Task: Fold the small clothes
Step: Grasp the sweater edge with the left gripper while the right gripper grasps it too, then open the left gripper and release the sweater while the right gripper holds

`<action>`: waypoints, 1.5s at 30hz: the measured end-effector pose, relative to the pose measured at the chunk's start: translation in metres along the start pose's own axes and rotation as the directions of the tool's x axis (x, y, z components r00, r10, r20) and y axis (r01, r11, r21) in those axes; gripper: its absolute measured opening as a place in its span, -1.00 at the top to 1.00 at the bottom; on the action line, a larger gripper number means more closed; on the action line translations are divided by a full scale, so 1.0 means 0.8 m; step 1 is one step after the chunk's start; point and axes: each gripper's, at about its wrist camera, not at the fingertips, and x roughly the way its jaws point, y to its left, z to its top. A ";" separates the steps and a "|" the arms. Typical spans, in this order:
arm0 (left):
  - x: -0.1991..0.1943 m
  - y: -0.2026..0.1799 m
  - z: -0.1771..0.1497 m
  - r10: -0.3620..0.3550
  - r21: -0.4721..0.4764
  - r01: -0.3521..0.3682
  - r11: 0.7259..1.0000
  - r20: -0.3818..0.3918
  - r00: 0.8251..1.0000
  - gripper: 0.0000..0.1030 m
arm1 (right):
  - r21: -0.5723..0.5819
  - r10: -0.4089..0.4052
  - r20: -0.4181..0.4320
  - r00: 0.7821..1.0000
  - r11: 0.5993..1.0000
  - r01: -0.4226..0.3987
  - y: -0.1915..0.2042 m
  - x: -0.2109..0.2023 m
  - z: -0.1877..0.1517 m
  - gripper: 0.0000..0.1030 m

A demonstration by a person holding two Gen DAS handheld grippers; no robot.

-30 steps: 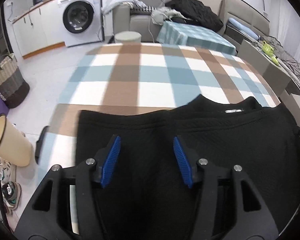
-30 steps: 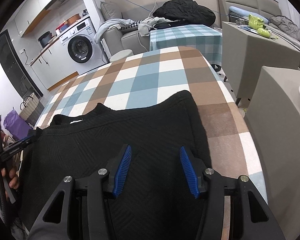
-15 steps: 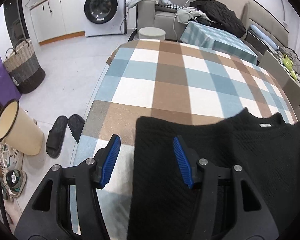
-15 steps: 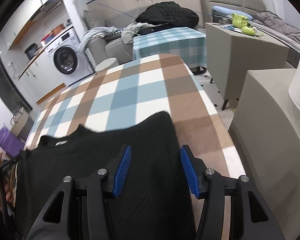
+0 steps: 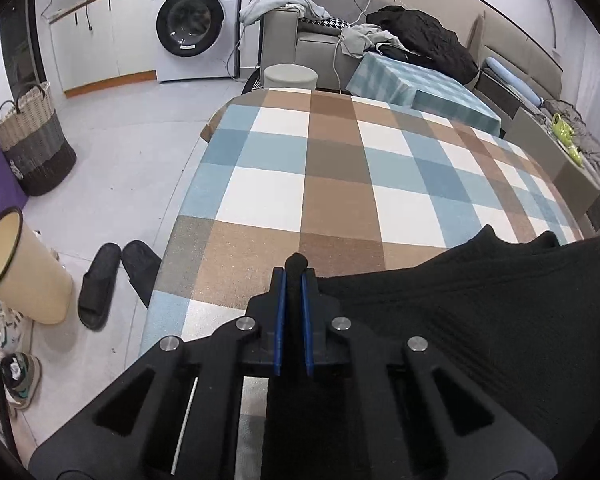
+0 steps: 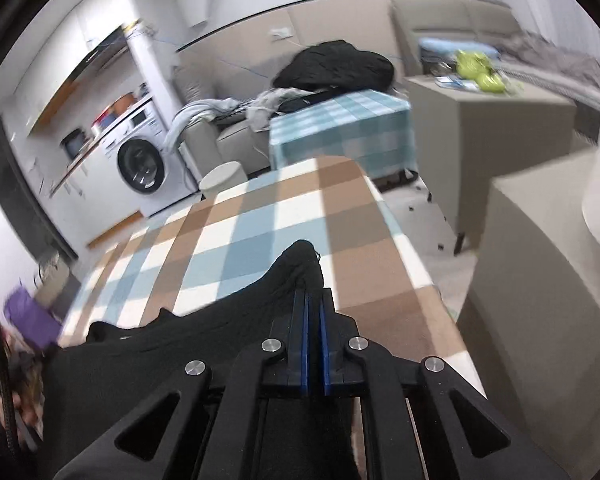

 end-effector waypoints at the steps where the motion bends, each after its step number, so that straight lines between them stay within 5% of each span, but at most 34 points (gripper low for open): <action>1: -0.001 -0.001 0.000 0.001 -0.001 -0.001 1.000 -0.002 1.000 0.90 | -0.017 -0.022 -0.013 1.000 1.000 0.022 0.001 0.004 -0.001 0.91; 6: -0.007 -0.006 0.000 0.039 0.026 -0.039 0.999 -0.012 0.999 0.86 | -0.022 -0.052 -0.083 0.995 0.998 0.051 0.005 0.017 -0.006 0.76; 11: -0.025 -0.012 -0.011 0.029 0.045 -0.028 0.999 -0.021 0.999 0.53 | -0.012 -0.028 -0.079 0.996 1.000 0.028 0.003 0.003 -0.016 0.18; 14: -0.040 -0.018 -0.025 0.015 0.064 -0.014 0.998 -0.013 1.000 0.15 | -0.026 -0.007 -0.098 0.995 1.000 0.004 0.003 -0.006 -0.023 0.18; 18: -0.054 -0.017 -0.046 0.005 0.060 -0.004 0.998 -0.019 1.000 0.03 | -0.047 -0.001 -0.139 0.990 0.999 -0.006 -0.002 -0.016 -0.038 0.15; 22: -0.047 -0.012 -0.061 -0.006 0.048 0.009 0.999 -0.064 0.998 0.06 | -0.051 0.008 -0.153 0.988 0.999 -0.016 -0.012 -0.017 -0.052 0.17; 24: -0.046 -0.010 -0.063 -0.042 0.041 0.044 0.998 -0.059 0.997 0.55 | -0.073 0.019 -0.156 0.988 0.997 -0.031 -0.010 -0.015 -0.055 0.57; 26: -0.049 -0.012 -0.063 -0.046 0.046 0.048 0.998 -0.042 0.998 0.80 | -0.108 0.025 -0.138 0.990 0.993 -0.040 -0.005 -0.019 -0.055 0.89; 32: -0.047 -0.004 -0.062 -0.013 0.047 0.015 0.999 -0.026 1.000 0.90 | -0.083 -0.013 -0.186 0.982 0.997 -0.003 -0.022 -0.010 -0.058 0.89; 36: -0.057 -0.005 -0.067 0.009 0.081 -0.006 0.997 -0.041 0.999 0.68 | -0.047 0.024 -0.188 0.982 0.998 -0.034 -0.026 -0.025 -0.061 0.66; 41: -0.081 0.002 -0.087 -0.002 0.054 0.004 0.999 -0.028 1.000 0.04 | -0.035 0.073 -0.172 0.982 0.996 -0.080 -0.027 -0.062 -0.083 0.33; 45: -0.098 0.000 -0.111 -0.019 0.056 0.022 0.998 -0.044 0.999 -0.05 | -0.075 0.077 -0.168 0.983 0.993 -0.090 -0.018 -0.088 -0.110 0.17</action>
